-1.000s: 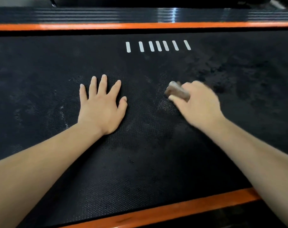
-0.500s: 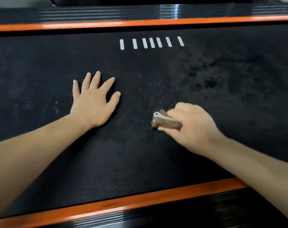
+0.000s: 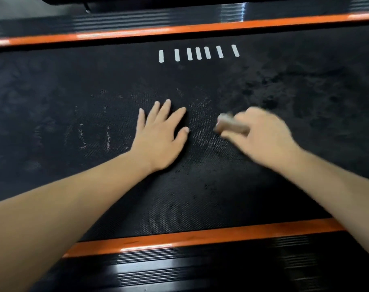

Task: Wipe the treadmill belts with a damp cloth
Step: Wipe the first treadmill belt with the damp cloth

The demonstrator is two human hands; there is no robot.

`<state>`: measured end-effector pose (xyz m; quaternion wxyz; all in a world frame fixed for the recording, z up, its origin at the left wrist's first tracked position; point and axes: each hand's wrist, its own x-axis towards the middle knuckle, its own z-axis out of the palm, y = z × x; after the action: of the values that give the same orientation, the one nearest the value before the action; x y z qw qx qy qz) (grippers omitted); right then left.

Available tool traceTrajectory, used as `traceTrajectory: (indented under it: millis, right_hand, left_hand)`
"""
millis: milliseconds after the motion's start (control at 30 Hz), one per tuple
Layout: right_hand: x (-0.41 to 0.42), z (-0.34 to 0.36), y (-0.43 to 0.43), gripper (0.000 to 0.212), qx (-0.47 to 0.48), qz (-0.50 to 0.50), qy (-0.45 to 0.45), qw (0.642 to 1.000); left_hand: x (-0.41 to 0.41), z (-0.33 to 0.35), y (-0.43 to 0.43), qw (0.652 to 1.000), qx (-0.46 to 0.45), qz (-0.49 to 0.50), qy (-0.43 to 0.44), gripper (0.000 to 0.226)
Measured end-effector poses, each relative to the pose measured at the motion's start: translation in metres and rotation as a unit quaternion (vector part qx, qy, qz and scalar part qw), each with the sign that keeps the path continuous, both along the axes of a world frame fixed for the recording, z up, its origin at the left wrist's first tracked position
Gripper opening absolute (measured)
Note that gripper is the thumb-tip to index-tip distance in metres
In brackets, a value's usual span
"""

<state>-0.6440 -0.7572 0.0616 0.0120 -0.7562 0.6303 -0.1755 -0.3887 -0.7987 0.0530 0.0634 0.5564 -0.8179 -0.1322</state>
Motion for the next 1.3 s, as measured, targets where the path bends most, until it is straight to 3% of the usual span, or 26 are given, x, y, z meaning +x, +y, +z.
traceTrajectory:
  millis: [100,300,467,667,733,867,1000,1100,1167,1233,1300]
  right_hand:
    - [-0.024,0.006,-0.031,0.039,0.011,-0.144,-0.018,0.989]
    - [0.017,0.008,0.001,0.035,0.055,0.047,-0.001,0.997]
    - [-0.022,0.017,-0.068,0.042,0.026,-0.172,-0.011,0.985]
    - [0.017,0.008,-0.035,0.037,0.051,-0.013,-0.003,0.999]
    - [0.004,0.008,-0.058,0.037,0.036,-0.049,0.026,0.998]
    - [-0.013,0.01,-0.102,0.041,0.02,-0.192,-0.004,0.981]
    - [0.022,0.008,-0.057,0.038,0.059,-0.094,-0.03,0.993]
    - [0.018,0.015,-0.047,0.043,0.095,-0.026,-0.015,0.995]
    - [-0.002,0.014,-0.079,0.047,0.062,-0.07,0.033,0.995]
    - [-0.023,0.019,-0.113,0.047,0.044,-0.179,0.016,0.983]
    - [-0.023,0.016,-0.123,0.044,0.027,-0.211,0.018,0.977]
  left_hand:
    - [-0.005,-0.009,0.008,0.999,-0.004,-0.002,-0.044,0.063]
    - [-0.007,-0.011,0.008,0.998,-0.017,0.003,-0.068,0.062]
    - [-0.009,-0.01,0.009,0.996,-0.007,-0.001,-0.085,0.071]
    - [-0.009,-0.012,0.008,0.997,-0.018,-0.008,-0.079,0.076]
    - [-0.009,-0.012,0.007,0.997,-0.011,-0.014,-0.079,0.077]
    - [-0.01,-0.004,0.003,0.998,-0.001,-0.012,-0.063,0.074]
    - [-0.016,0.001,-0.007,1.0,-0.018,-0.001,0.02,0.049]
    - [-0.019,0.0,-0.009,0.997,-0.017,0.008,0.078,0.045]
    - [-0.022,-0.002,-0.009,0.996,-0.013,0.011,0.084,0.047]
    - [-0.026,-0.004,-0.01,0.996,-0.023,0.024,0.081,0.048]
    - [-0.035,-0.005,-0.015,0.997,-0.03,0.034,0.067,0.047]
